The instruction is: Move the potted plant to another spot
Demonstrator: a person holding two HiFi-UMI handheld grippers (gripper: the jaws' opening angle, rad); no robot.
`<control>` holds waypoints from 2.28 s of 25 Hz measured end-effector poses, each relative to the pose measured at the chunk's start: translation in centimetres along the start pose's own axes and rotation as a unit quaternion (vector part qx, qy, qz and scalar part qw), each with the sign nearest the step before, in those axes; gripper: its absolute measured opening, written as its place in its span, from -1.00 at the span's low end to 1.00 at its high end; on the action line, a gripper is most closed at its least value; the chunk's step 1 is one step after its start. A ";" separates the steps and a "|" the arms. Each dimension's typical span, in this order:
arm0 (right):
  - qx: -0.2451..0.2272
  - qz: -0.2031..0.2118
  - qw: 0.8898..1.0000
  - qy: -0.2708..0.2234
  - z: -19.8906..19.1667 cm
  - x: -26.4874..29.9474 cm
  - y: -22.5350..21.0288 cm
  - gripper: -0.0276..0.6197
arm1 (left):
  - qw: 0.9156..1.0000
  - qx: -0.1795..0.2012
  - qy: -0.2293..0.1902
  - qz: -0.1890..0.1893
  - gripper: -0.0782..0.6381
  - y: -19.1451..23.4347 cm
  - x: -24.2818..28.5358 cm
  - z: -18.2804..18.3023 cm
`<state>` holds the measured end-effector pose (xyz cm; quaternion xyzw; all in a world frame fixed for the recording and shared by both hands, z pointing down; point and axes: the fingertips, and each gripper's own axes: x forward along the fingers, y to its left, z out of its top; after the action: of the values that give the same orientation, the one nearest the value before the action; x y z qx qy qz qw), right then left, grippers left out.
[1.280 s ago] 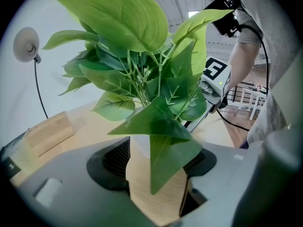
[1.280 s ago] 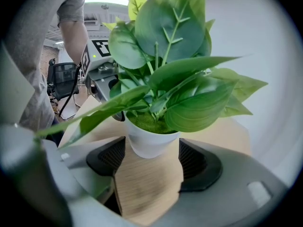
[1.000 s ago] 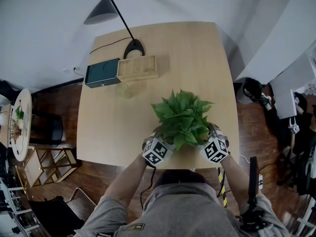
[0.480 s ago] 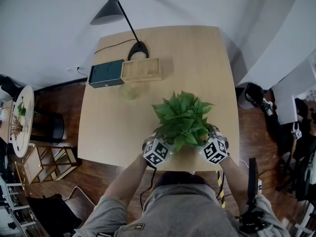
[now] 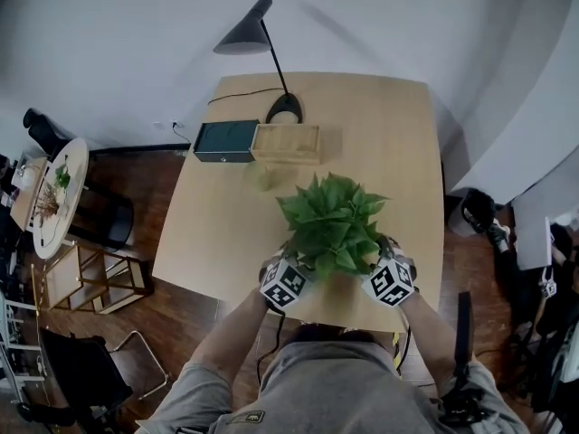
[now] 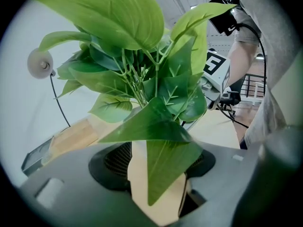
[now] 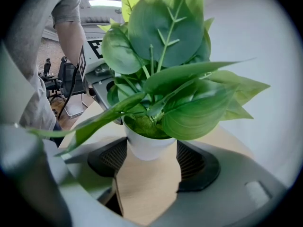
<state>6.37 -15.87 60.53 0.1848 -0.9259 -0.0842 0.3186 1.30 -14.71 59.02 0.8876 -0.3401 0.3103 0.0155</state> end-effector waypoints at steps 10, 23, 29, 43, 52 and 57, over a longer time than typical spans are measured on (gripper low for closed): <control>-0.027 0.039 0.999 -0.012 4.3 3.8 1.3 0.12 | 0.999 -0.026 -0.001 0.046 0.00 3.3 -4.1 -2.3; -0.014 0.014 1.000 0.008 13.4 14.8 5.0 0.12 | 1.000 -0.015 -0.010 0.022 0.01 13.1 -12.0 -10.3; -0.017 0.020 1.000 0.016 17.4 19.8 7.6 0.12 | 0.999 -0.020 -0.008 0.023 0.01 16.8 -16.0 -14.5; -0.037 0.078 0.996 0.023 23.1 29.6 13.6 0.11 | 0.996 -0.067 0.018 0.052 0.01 22.1 -22.9 -23.9; -0.043 0.100 0.994 0.026 24.8 34.2 14.6 0.11 | 0.993 -0.089 0.033 0.064 0.01 25.1 -24.2 -27.6; -0.042 0.106 0.993 0.025 25.4 35.9 14.1 0.11 | 0.992 -0.096 0.036 0.068 0.01 26.7 -24.2 -28.4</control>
<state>-39.63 -16.17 64.59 0.0735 -0.9277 -0.0844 0.3561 -44.39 -14.07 63.42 0.8452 -0.4271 0.3081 0.0914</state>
